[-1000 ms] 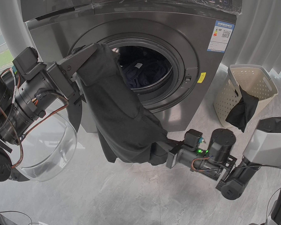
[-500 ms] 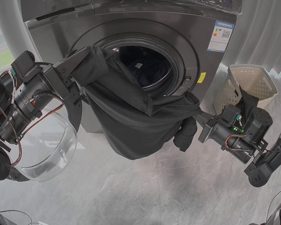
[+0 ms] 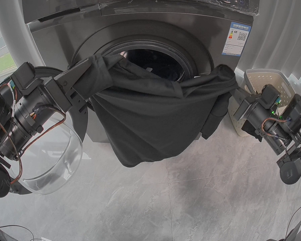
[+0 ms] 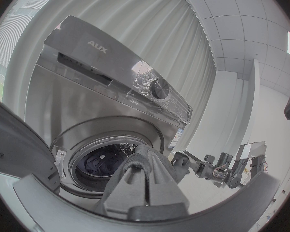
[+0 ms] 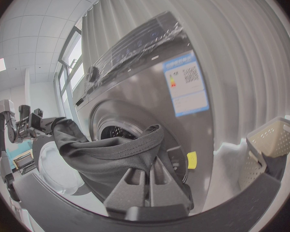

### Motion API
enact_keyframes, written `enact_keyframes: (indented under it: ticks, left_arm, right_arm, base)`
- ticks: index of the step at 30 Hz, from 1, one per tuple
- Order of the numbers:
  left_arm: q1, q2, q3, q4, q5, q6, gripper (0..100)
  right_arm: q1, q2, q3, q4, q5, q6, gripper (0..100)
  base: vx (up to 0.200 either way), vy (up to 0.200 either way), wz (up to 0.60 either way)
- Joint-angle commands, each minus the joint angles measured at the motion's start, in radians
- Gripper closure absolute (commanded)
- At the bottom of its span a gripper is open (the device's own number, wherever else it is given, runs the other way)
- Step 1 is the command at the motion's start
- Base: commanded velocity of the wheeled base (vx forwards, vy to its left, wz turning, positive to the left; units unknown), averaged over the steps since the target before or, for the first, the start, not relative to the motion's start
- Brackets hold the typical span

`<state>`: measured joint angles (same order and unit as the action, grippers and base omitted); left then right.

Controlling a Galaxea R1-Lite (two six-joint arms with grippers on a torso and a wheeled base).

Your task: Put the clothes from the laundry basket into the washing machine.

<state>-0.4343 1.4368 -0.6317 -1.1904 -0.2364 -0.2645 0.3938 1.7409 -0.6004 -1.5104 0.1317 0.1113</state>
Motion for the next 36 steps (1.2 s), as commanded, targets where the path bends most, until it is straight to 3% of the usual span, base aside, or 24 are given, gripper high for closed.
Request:
enact_keyframes:
  ticks: [1,10,20,21,26,36]
  left_arm:
    - [-0.004,0.002,0.037,0.0,0.006,-0.01,100]
    - [-0.109,0.083,0.195,0.017,-0.011,-0.006,100]
    - [-0.12,0.301,0.198,-0.02,-0.041,-0.006,100]
    - [-0.12,0.313,0.198,-0.029,-0.043,-0.006,0]
    - [-0.167,0.384,0.201,-0.061,-0.026,-0.001,0]
    - [-0.198,0.498,0.145,-0.17,-0.015,0.001,0]
  right_arm:
    - [-0.023,-0.038,-0.045,-0.001,-0.001,0.001,100]
    - [0.076,-0.038,-0.07,0.003,-0.06,0.025,100]
    - [0.128,-0.032,-0.058,-0.002,-0.064,0.03,100]
    - [0.128,-0.032,-0.056,-0.002,-0.063,0.03,100]
    - [0.128,-0.032,-0.053,-0.002,-0.06,0.03,100]
    - [0.129,-0.034,0.005,-0.002,-0.043,0.027,100]
  base:
    - [0.0,0.0,0.0]
    - [0.0,0.0,0.0]
    - [0.0,0.0,0.0]
    - [0.0,0.0,0.0]
    - [0.0,0.0,0.0]
    - [0.0,0.0,0.0]
